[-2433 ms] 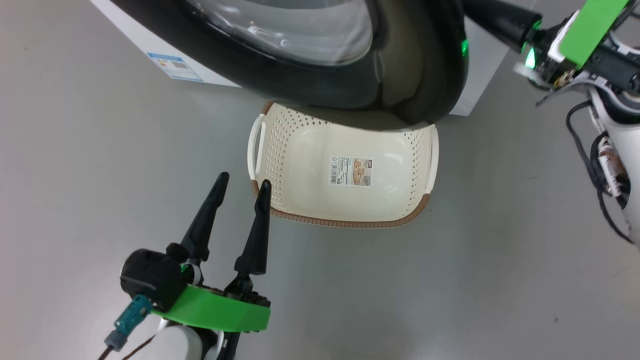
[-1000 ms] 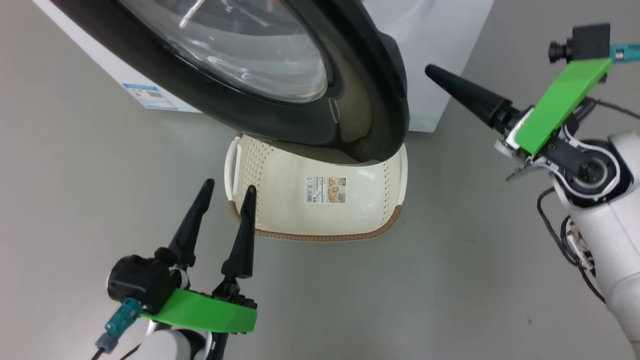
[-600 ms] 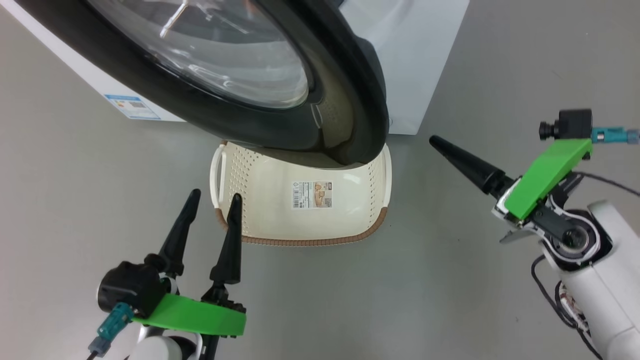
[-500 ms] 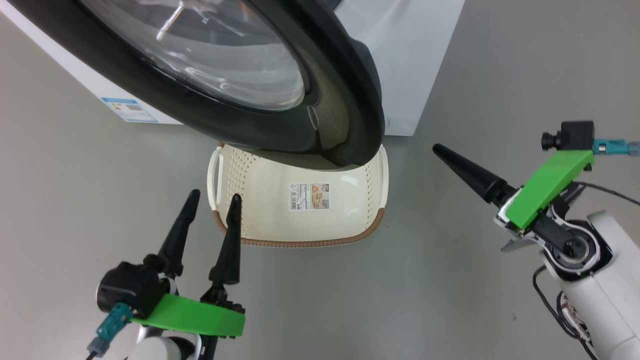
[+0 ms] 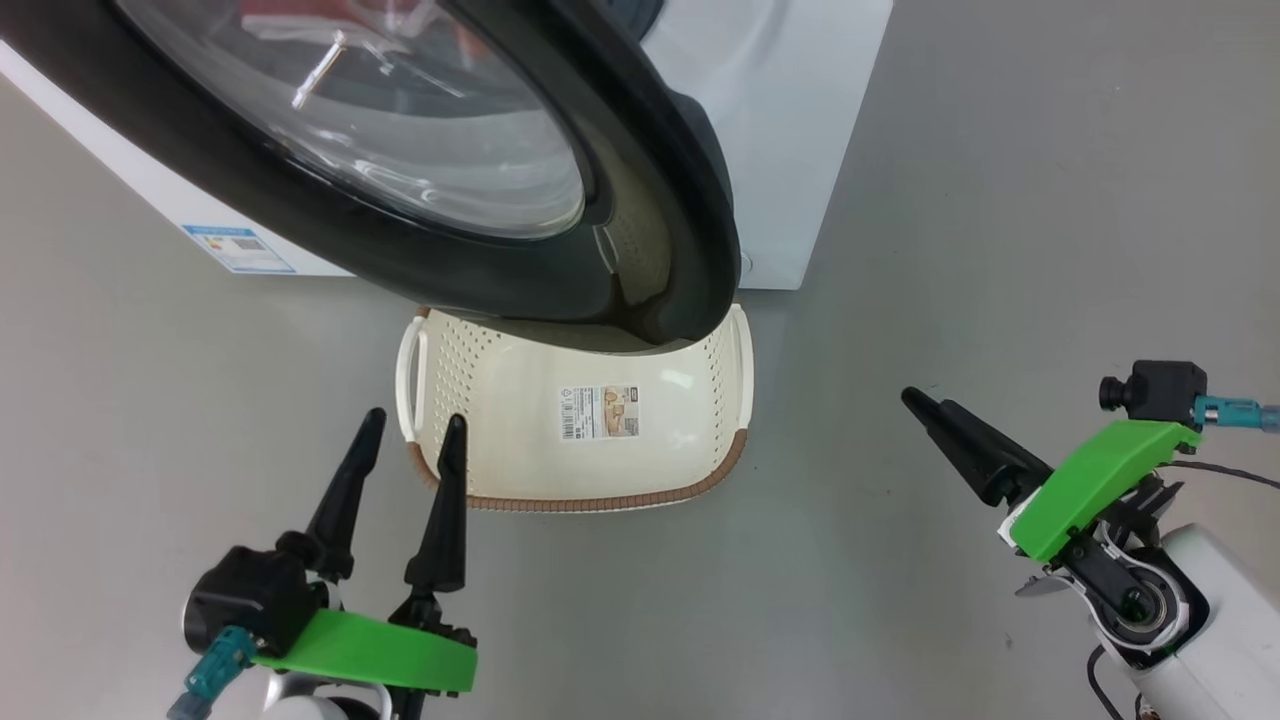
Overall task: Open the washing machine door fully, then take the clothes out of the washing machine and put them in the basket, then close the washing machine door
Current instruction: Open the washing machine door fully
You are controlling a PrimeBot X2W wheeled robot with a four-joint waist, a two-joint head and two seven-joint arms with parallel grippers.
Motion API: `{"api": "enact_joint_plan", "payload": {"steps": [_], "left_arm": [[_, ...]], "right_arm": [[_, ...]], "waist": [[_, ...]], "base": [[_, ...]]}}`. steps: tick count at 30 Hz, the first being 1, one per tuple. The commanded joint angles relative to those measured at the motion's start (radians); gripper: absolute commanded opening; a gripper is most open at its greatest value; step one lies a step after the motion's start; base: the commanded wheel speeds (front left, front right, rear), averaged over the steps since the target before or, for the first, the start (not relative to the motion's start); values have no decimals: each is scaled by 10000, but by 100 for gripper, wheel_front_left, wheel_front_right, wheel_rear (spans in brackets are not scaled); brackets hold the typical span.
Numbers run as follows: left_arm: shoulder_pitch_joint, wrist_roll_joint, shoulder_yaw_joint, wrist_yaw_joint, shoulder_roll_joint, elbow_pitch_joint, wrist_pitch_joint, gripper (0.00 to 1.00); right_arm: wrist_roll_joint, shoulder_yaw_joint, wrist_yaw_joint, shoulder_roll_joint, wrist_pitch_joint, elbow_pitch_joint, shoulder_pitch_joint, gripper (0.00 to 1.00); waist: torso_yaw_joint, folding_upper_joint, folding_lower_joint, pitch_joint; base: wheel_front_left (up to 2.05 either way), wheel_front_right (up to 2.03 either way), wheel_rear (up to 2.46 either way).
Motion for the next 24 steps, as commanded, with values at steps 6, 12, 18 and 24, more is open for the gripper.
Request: {"api": "enact_joint_plan", "payload": {"steps": [6,12,18,24], "left_arm": [[190,145,404,-104,116,-81,-78,100],[242,134,456,-113,116,6,-78,100],[306,151,536,-113,116,26,-78,100],[345,175,614,-112,116,24,-78,100]], "right_arm": [[-758,806,77,-560,-1588,-210,631,100],[-1071,1230,77,-776,-3173,-257,878,100],[-1650,1462,77,-996,-4047,-300,988,100],[-2921,258,77,-690,-4121,-472,1319,100]], "waist": [[-51,0,0,-88],[-69,0,0,-141],[-129,0,0,-176],[-191,0,0,-164]], "base": [[0,0,0],[0,0,0],[0,0,0],[0,0,0]]}}
